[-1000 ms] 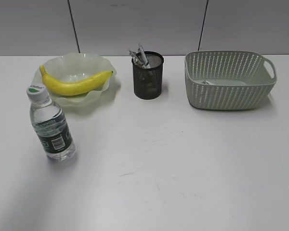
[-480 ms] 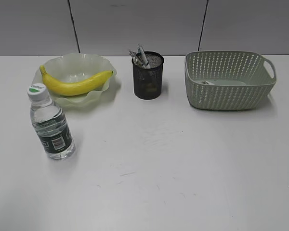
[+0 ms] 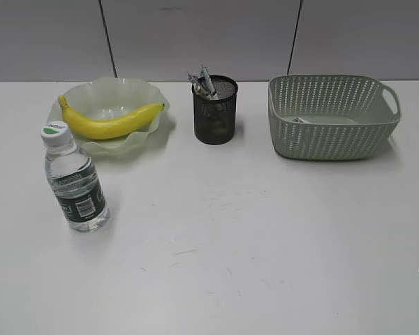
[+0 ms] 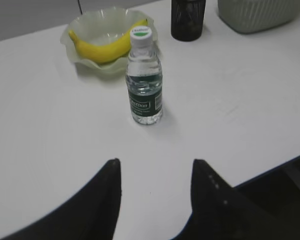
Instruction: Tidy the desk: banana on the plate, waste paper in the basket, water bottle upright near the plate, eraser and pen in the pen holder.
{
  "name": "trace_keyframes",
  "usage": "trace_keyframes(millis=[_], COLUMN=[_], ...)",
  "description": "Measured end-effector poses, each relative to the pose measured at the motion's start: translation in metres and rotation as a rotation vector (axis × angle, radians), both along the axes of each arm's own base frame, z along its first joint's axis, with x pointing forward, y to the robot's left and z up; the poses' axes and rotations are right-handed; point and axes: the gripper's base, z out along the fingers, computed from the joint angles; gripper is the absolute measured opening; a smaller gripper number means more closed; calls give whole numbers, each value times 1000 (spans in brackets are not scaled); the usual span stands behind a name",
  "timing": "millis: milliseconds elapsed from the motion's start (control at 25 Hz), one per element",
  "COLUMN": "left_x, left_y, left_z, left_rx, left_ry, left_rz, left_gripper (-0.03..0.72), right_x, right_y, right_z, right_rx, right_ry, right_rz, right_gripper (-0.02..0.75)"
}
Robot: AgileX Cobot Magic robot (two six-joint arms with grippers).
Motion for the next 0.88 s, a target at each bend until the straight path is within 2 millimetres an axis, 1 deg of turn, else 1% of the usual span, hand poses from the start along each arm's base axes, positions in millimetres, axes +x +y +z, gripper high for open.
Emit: trace_keyframes(millis=[200,560,800,880], left_x=[5,6,6,5], left_y=[-1,-1,-1,-1], left_z=[-3,-3,-3,-3], left_rx=[-7,-8,-8,-9], left_ry=[-18,-19,-19,-24], left_rz=[5,5,5,19], left_gripper=[347,344,308,290], right_x=[0,0,0,0], right_y=[0,0,0,0], right_z=[0,0,0,0], right_rx=[1,1,1,1], right_ry=[-1,-2,-3,-3], right_rz=[0,0,-1,-27], right_gripper=[496,496,496,496])
